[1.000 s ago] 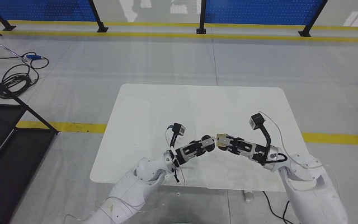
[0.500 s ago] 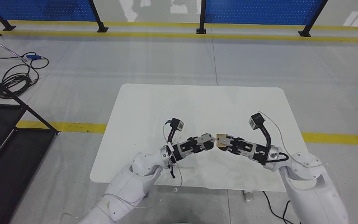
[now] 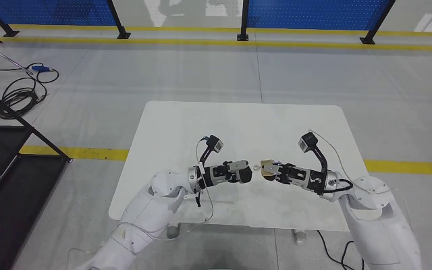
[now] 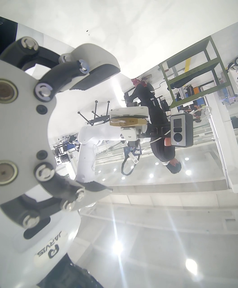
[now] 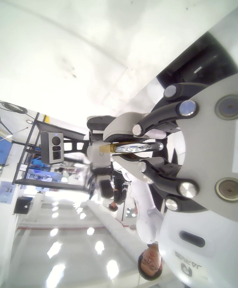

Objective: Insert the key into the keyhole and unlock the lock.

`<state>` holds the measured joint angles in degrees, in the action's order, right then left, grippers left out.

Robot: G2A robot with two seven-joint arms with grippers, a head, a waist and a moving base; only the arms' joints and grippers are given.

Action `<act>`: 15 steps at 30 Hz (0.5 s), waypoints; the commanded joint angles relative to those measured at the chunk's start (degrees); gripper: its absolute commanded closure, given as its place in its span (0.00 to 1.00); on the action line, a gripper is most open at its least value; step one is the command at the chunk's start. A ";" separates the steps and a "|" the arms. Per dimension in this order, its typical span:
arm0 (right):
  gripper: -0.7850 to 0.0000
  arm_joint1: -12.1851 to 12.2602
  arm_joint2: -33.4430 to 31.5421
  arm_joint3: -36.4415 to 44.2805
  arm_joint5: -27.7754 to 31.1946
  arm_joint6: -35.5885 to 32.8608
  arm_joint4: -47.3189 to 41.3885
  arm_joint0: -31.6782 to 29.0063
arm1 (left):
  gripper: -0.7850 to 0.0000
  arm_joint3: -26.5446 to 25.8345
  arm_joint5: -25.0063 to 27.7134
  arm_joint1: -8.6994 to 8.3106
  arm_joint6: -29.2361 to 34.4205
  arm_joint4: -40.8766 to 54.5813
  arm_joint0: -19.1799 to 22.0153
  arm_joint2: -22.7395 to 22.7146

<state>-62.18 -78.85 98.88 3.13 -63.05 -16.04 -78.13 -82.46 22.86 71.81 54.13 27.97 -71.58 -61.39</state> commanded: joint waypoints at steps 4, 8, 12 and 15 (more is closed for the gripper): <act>1.00 0.00 -0.01 0.01 -0.02 0.01 -0.01 -0.01 | 0.00 -0.32 0.27 -0.09 -0.64 -1.51 -0.30 -0.06; 1.00 0.00 -0.01 0.01 -0.02 0.01 -0.01 -0.01 | 0.00 -0.75 2.29 -0.35 0.80 -1.94 -0.36 -0.69; 1.00 0.00 -0.01 0.01 -0.02 0.01 -0.01 -0.01 | 0.00 -0.73 3.80 -0.55 2.58 -2.18 0.22 -1.08; 1.00 0.00 -0.01 0.01 -0.02 0.01 -0.01 -0.01 | 0.03 -0.48 4.11 -0.58 3.76 -2.05 0.96 -0.84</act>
<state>-62.19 -78.86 98.89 3.11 -63.04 -16.06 -78.14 -83.08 27.01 71.23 57.55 25.97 -70.91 -62.36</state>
